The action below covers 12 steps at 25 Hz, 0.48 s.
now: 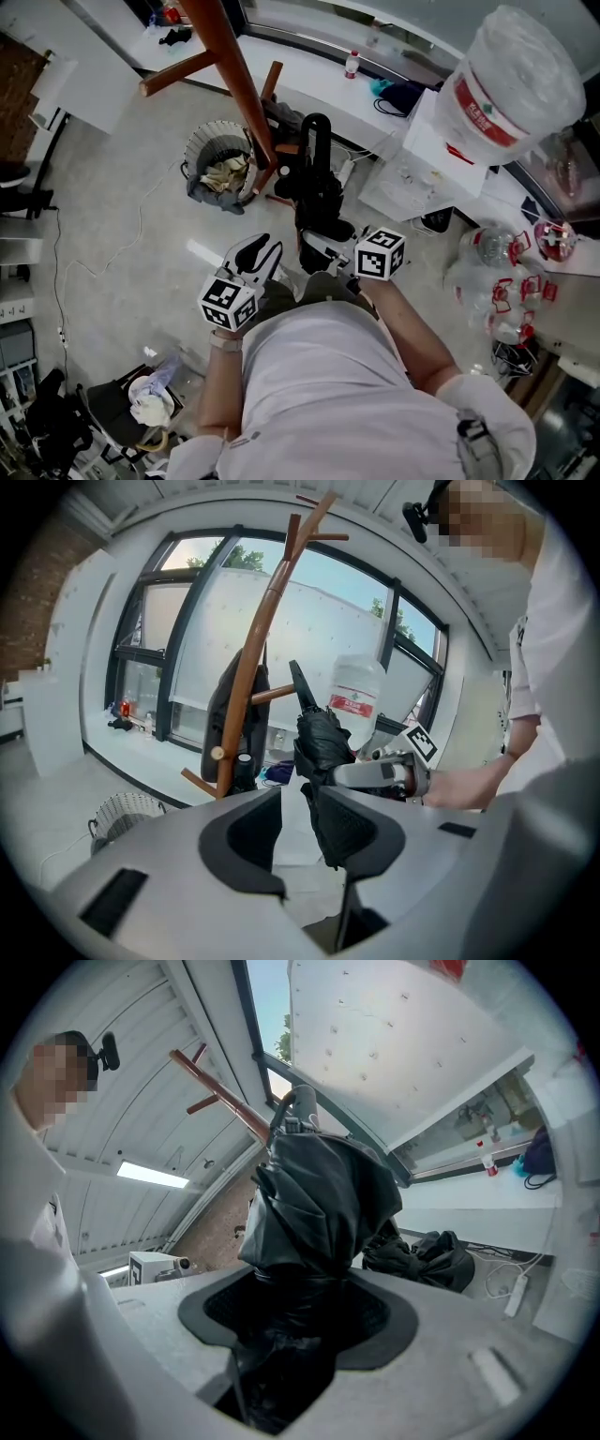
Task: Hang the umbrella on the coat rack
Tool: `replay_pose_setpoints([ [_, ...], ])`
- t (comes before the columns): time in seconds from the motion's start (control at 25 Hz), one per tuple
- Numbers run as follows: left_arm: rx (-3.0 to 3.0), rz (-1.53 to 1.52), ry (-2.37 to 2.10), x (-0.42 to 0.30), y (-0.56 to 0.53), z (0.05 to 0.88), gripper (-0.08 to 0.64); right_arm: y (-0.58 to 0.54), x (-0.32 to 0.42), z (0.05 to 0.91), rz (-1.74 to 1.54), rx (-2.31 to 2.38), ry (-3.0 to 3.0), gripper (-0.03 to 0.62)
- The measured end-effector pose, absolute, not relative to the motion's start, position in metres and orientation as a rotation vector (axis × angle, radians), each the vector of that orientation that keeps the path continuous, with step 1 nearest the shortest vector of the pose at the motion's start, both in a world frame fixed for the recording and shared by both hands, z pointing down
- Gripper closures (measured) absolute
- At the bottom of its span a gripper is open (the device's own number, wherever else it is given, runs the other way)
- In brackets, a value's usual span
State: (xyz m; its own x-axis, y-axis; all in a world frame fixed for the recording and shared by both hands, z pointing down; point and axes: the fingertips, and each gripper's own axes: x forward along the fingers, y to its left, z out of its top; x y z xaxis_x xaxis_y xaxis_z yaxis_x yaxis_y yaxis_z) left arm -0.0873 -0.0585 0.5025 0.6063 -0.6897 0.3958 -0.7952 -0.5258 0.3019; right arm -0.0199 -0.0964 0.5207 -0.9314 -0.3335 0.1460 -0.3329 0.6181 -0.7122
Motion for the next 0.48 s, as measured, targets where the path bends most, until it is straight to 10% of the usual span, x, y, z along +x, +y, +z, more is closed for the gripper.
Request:
replay_pose_setpoints([
  [0.48, 2.333, 0.310, -1.232, -0.107, -0.046, 0.506, 0.449, -0.111, -0.036, 0.526, -1.263, -0.570, 2.805, 0.344],
])
